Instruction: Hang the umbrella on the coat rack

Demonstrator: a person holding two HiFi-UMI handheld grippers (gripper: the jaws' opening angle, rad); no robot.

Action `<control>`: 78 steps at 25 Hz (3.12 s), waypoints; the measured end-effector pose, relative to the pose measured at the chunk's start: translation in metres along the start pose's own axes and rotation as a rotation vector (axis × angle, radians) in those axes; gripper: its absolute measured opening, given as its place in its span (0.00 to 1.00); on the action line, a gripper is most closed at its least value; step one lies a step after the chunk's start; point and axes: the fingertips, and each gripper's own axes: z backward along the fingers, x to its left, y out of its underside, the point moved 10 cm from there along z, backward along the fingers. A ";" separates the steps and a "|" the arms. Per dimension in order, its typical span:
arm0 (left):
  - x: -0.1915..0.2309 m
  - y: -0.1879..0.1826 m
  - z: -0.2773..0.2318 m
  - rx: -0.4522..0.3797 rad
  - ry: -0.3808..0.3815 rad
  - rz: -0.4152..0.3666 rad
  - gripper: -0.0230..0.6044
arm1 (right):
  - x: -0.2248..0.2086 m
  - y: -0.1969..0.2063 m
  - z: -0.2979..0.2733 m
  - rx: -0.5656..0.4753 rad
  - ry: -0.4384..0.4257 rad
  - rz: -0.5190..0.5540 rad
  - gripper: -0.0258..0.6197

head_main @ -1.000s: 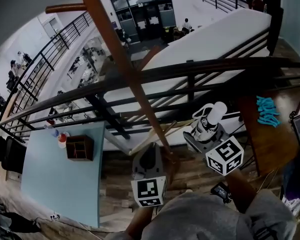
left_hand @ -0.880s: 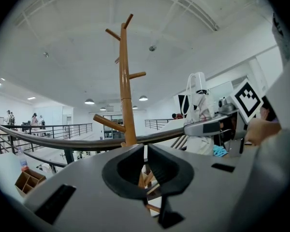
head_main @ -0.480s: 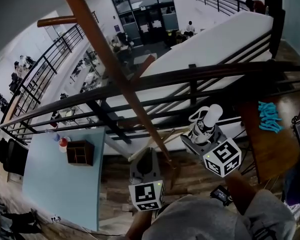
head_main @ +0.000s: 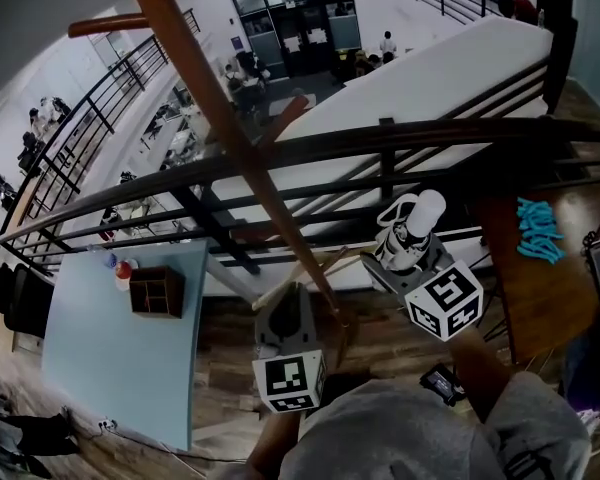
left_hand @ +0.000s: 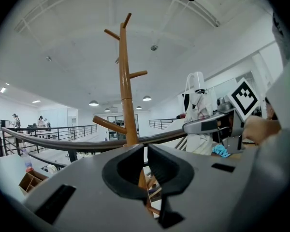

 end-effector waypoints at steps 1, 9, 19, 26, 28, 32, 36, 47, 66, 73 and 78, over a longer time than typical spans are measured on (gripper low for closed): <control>0.000 -0.001 0.000 -0.003 0.001 -0.001 0.09 | 0.000 -0.001 0.000 0.002 0.001 0.002 0.46; 0.013 -0.002 -0.010 -0.013 0.018 0.005 0.09 | -0.004 -0.011 -0.013 0.014 0.016 0.012 0.46; 0.051 -0.008 -0.032 0.001 0.012 0.034 0.09 | -0.014 -0.047 -0.045 0.036 0.035 0.054 0.46; 0.067 -0.012 -0.052 -0.006 0.025 0.039 0.09 | -0.024 -0.055 -0.053 0.061 0.024 0.038 0.46; 0.070 -0.009 -0.057 -0.002 0.033 0.038 0.09 | -0.027 -0.054 -0.054 0.065 0.028 0.027 0.46; 0.074 -0.010 -0.065 -0.008 0.045 0.036 0.09 | -0.034 -0.061 -0.052 0.051 0.035 0.012 0.46; 0.075 -0.015 -0.066 -0.013 0.052 0.040 0.09 | -0.037 -0.076 -0.053 0.036 0.030 0.019 0.46; 0.089 -0.012 -0.061 0.001 0.036 0.050 0.09 | -0.037 -0.108 -0.083 0.021 -0.008 0.068 0.46; 0.117 -0.010 -0.060 -0.037 0.013 0.059 0.09 | -0.040 -0.160 -0.119 -0.026 -0.035 0.143 0.46; 0.120 -0.011 -0.060 -0.038 0.006 0.056 0.09 | -0.024 -0.158 -0.110 -0.050 -0.068 0.168 0.46; 0.118 -0.010 -0.061 -0.038 0.020 0.049 0.09 | -0.013 -0.146 -0.107 -0.026 -0.082 0.155 0.46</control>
